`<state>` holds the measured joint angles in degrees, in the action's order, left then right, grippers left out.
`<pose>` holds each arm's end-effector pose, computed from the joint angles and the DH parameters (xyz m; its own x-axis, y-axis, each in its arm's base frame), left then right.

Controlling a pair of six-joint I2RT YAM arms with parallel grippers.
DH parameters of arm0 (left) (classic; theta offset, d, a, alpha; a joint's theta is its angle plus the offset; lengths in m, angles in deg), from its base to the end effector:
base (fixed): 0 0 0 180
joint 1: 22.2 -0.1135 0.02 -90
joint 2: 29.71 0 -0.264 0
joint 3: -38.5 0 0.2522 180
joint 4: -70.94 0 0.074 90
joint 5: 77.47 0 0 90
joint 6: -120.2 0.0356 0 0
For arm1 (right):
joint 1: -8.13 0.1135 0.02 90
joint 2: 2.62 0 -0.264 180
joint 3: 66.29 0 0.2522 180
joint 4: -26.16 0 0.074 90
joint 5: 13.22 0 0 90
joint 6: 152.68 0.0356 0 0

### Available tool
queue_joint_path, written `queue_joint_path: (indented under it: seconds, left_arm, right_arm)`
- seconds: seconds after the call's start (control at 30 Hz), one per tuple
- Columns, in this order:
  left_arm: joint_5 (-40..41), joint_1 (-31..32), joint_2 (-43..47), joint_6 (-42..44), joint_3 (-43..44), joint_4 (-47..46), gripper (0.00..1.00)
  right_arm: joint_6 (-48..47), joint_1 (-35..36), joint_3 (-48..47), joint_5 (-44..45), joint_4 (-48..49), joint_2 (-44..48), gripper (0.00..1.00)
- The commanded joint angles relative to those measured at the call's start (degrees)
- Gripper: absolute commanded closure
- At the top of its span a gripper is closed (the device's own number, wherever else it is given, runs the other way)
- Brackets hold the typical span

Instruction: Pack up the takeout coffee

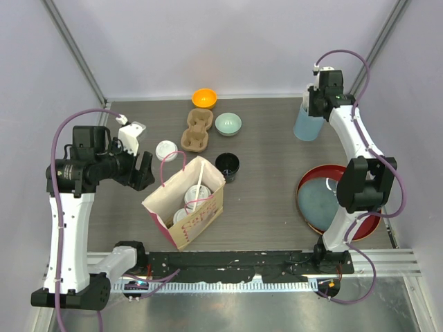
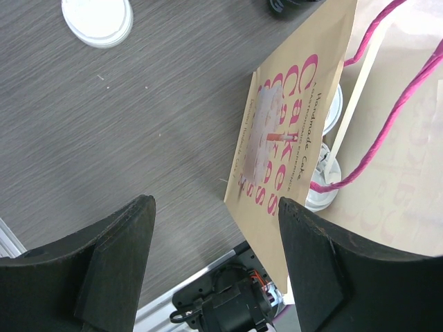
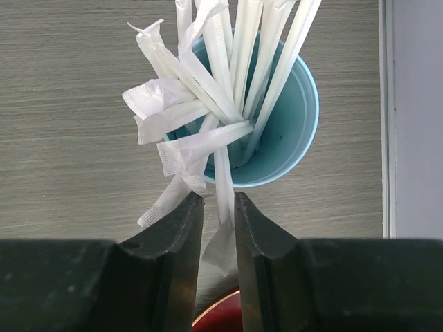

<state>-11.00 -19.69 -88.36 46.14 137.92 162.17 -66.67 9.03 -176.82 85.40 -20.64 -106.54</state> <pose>0.1408 -0.0204 0.4214 -0.6601 0.2810 -0.6967 0.4943 0.8608 -0.1212 0.4175 0.0012 0.3283 -0.6506 -0.0790 -0.7553 0.0538 0.9873 -0.1496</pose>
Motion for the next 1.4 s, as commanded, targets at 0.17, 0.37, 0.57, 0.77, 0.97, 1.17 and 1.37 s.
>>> queue_joint_path:
  seconds: [0.17,0.37,0.57,0.77,0.97,1.17,1.37]
  left_arm:
    - [-0.82,-0.31,0.56,1.46,0.46,0.05,0.24]
    - [-1.08,-0.31,0.82,1.63,0.46,0.22,0.25]
    - [-1.26,-0.31,0.91,1.81,0.64,0.31,0.24]
    - [-1.26,-0.31,1.08,1.9,0.64,0.4,0.24]
    - [-1.26,-0.31,1.35,2.07,0.64,0.4,0.24]
    - [-1.69,-0.31,1.7,2.07,0.64,0.31,0.24]
    - [-1.96,-0.31,2.05,2.07,0.55,0.4,0.24]
  right_arm:
    - [-1.02,-0.2,-0.79,3.24,0.96,0.56,0.74]
    - [-1.02,-0.2,-1.66,3.86,0.34,0.91,0.84]
    - [-0.93,-0.2,-2.37,4.03,-1.15,1.26,0.99]
    - [-0.49,-0.2,-4.74,5.97,-2.82,3.19,0.99]
    - [-0.05,-0.29,-9.13,7.2,-5.72,6.01,0.99]
    - [-0.32,-0.12,-14.31,6.23,-9.49,6.71,0.99]
    - [-1.72,-0.2,-17.04,5.44,-11.69,6.01,0.99]
